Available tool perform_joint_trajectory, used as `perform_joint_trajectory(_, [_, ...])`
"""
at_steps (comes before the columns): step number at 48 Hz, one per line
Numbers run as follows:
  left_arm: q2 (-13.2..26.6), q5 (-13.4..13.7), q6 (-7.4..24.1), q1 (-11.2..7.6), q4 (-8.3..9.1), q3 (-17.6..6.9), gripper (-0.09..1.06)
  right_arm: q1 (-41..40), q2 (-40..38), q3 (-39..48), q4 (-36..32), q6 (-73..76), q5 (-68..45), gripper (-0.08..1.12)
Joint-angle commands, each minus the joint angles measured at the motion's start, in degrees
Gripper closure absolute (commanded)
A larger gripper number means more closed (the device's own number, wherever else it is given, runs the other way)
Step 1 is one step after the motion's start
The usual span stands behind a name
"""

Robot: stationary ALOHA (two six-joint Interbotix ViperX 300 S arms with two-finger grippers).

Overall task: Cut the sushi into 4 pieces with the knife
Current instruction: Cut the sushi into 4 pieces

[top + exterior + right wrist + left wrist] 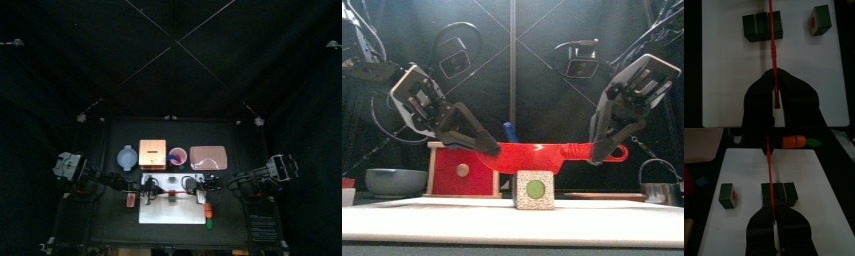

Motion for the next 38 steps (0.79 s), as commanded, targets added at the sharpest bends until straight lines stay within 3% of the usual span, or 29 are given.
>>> perform_joint_trajectory(1, [1.32,0.35,0.0,0.09,-1.05,-0.09,0.77,-0.09,0.97,-0.88,-0.18,-0.09,-0.26,0.9])
perform_joint_trajectory(12, [3.69,0.35,0.0,-0.35,-2.02,-0.18,0.77,0.18,2.64,-1.05,0.0,-0.09,-0.18,0.9])
perform_joint_trajectory(24, [8.17,0.44,0.26,0.0,-4.22,-0.18,0.77,-0.26,6.94,-1.14,0.09,-0.09,-0.79,0.9])
perform_joint_trajectory(31, [8.7,0.44,0.44,0.88,-4.66,0.0,0.77,-0.35,7.73,-1.05,-0.09,-0.09,-0.79,0.9])
perform_joint_trajectory(38, [8.09,0.44,0.53,3.08,-4.48,0.53,0.77,-2.64,7.29,-1.05,-0.35,-0.18,-0.79,0.9])
